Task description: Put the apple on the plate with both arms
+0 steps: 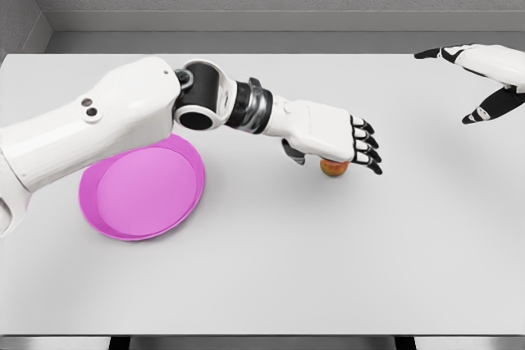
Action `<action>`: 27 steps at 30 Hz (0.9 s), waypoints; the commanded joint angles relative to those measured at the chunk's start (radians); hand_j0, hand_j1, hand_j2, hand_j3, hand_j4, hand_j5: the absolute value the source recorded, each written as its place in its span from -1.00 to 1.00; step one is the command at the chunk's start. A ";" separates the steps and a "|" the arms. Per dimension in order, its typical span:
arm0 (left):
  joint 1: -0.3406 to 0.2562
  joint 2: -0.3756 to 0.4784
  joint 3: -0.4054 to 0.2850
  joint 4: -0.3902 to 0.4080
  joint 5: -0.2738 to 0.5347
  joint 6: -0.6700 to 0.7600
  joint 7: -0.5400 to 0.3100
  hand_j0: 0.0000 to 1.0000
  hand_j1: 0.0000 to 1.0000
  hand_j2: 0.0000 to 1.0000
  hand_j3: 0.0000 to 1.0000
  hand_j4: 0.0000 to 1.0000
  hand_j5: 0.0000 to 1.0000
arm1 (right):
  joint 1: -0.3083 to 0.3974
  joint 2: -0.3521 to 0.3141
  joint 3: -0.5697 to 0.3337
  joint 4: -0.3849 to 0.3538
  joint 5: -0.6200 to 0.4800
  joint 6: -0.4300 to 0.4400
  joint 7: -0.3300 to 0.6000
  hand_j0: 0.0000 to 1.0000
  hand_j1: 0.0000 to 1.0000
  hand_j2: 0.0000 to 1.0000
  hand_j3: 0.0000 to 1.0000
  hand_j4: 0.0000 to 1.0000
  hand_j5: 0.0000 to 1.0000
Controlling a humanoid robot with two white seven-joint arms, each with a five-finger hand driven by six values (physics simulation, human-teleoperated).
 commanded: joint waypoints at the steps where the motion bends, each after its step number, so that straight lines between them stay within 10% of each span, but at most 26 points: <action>1: 0.000 -0.017 -0.001 0.008 -0.036 0.001 -0.008 1.00 1.00 1.00 1.00 1.00 1.00 | 0.000 -0.002 0.000 -0.001 -0.002 0.000 0.000 1.00 1.00 1.00 1.00 1.00 1.00; 27: 0.008 -0.157 -0.045 0.281 -0.049 0.001 0.000 1.00 1.00 1.00 1.00 1.00 1.00 | 0.006 0.006 0.005 -0.002 -0.002 0.000 0.000 1.00 1.00 1.00 1.00 1.00 1.00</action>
